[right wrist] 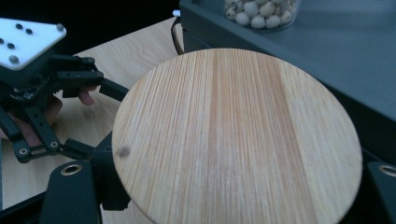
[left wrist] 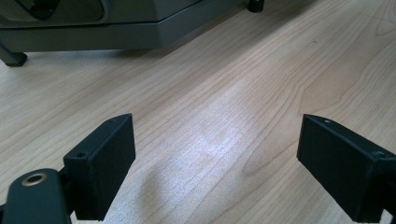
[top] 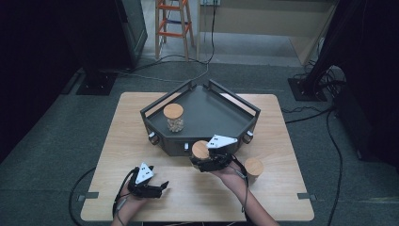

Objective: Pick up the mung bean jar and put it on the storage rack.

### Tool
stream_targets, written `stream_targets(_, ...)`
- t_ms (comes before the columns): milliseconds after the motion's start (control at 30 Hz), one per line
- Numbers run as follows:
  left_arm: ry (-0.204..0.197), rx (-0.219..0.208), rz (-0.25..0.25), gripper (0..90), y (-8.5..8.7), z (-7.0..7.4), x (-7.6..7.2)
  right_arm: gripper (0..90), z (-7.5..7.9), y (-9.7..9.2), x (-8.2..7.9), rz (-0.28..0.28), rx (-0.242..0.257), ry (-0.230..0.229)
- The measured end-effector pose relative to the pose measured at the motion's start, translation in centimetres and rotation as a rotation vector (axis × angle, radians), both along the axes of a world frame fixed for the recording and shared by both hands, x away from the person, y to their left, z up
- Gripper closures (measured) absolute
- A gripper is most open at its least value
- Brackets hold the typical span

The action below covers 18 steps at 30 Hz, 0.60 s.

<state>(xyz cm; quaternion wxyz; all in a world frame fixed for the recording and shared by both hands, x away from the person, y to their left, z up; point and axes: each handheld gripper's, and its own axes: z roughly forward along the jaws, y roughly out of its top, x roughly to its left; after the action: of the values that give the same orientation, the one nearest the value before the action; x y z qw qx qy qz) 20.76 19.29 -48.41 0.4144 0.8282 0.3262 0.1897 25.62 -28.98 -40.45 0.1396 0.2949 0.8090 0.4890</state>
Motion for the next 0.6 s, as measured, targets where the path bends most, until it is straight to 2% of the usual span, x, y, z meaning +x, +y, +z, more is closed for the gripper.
stream_targets(167,-0.001,-0.004,0.002,11.5,0.0,0.0,0.0,25.4,0.5,-0.3,0.3,-0.004,0.015,0.002)
stream_targets(600,0.006,-0.001,-0.001,11.5,0.0,0.0,0.1,25.4,1.4,-0.3,0.6,-0.007,0.013,-0.009)
